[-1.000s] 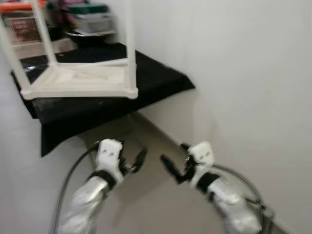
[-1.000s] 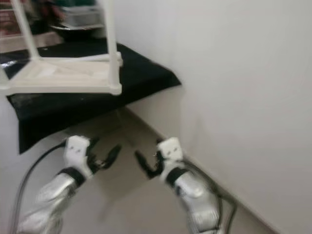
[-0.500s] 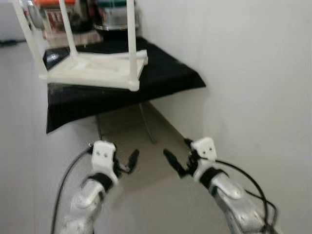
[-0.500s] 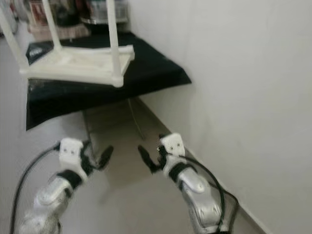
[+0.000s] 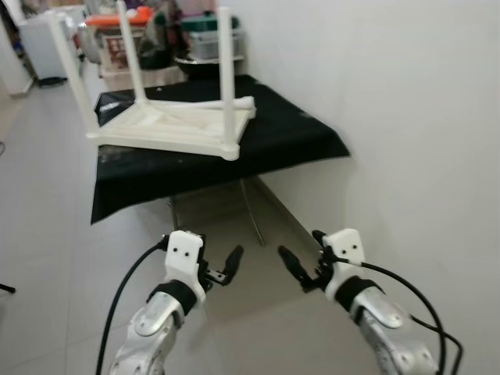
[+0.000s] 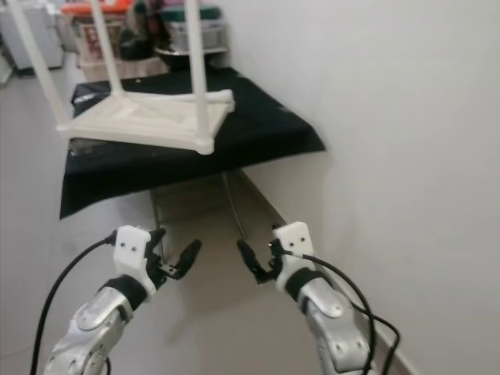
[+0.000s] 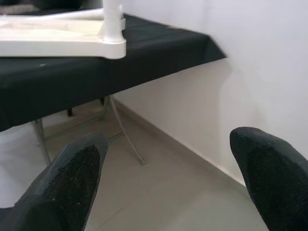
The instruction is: Building children table
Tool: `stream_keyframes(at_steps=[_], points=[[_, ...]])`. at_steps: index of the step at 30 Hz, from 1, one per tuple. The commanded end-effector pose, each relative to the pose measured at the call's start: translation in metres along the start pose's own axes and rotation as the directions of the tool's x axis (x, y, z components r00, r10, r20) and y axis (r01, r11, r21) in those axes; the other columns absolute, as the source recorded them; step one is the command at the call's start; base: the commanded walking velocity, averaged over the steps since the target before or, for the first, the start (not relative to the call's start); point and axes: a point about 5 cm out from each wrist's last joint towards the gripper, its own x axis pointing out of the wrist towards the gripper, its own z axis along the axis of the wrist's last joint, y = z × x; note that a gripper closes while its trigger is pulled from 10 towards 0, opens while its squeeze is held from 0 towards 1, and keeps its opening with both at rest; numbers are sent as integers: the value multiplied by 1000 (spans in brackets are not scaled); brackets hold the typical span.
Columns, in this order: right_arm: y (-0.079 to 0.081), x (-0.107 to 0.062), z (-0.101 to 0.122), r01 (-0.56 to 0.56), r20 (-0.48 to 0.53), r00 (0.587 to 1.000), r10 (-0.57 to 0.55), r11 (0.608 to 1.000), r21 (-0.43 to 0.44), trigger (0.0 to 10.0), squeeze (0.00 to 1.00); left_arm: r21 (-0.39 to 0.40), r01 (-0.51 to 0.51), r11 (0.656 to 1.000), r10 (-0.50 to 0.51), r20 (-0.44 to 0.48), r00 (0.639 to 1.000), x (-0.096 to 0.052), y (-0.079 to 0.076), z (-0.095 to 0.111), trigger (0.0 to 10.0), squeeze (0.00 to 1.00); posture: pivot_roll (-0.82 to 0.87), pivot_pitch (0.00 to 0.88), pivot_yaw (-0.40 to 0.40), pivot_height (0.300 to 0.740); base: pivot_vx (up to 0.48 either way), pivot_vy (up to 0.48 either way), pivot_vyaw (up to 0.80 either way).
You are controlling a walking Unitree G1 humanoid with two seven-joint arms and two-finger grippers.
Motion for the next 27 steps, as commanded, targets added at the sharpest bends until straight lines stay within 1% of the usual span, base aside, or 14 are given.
stream_keyframes(at_steps=[1,6,10,14,15,17,18,19,20,21,25,27], points=[[-11,-8,-4,43,-11,999,-43,999,18,10000,0,0,37,999,-37,1,999,3,-9,1,10000,0,-83,9,-54,740,424,0,0],[-8,-8,-5,16,-26,1000,-17,1000,-18,10000,0,1,39,999,-39,0,999,3,-9,1,10000,0,-84,10,-53,740,425,0,0],[-7,-8,-4,1,-16,1000,-1,1000,-24,10000,0,2,41,999,-41,0,999,3,-10,1,10000,0,-82,9,-53,740,423,0,800],[-8,-8,-3,4,-18,1000,-4,1000,-2,10000,0,8,43,999,-43,1,999,3,-10,2,10000,0,-82,7,-53,740,428,0,0],[-7,-8,-4,-18,-27,999,18,999,-34,10000,0,12,44,999,-44,1,999,4,-10,2,10000,0,-79,5,-53,740,424,0,0],[-3,-8,-4,-48,-21,999,47,998,-43,10000,0,22,47,999,-47,2,999,4,-10,2,10000,0,-79,5,-52,740,424,0,800],[-3,-8,-4,-48,-21,999,47,998,-43,10000,0,22,47,999,-47,2,999,4,-10,2,10000,0,-79,5,-52,740,424,0,800],[-3,-8,-4,-48,-17,999,47,999,-17,10000,0,26,49,998,-49,2,999,4,-10,2,10000,0,-79,4,-52,740,424,0,406],[-3,-8,-4,-48,-17,999,47,999,-17,10000,0,26,49,998,-49,2,999,4,-10,2,10000,0,-79,4,-52,740,424,0,406],[-4,-8,-4,-43,-14,999,44,999,6,10000,0,27,49,998,-50,2,999,4,-10,2,10000,0,-78,4,-51,740,424,0,406],[-3,-7,-3,-62,-15,998,62,998,1,10000,0,33,50,998,-50,4,999,4,-11,2,10000,0,-76,4,-52,740,425,0,102],[-2,-7,-2,-89,-6,996,89,996,1,10000,0,36,47,998,-47,6,999,4,-10,3,10000,0,-76,5,-51,740,424,0,0]])
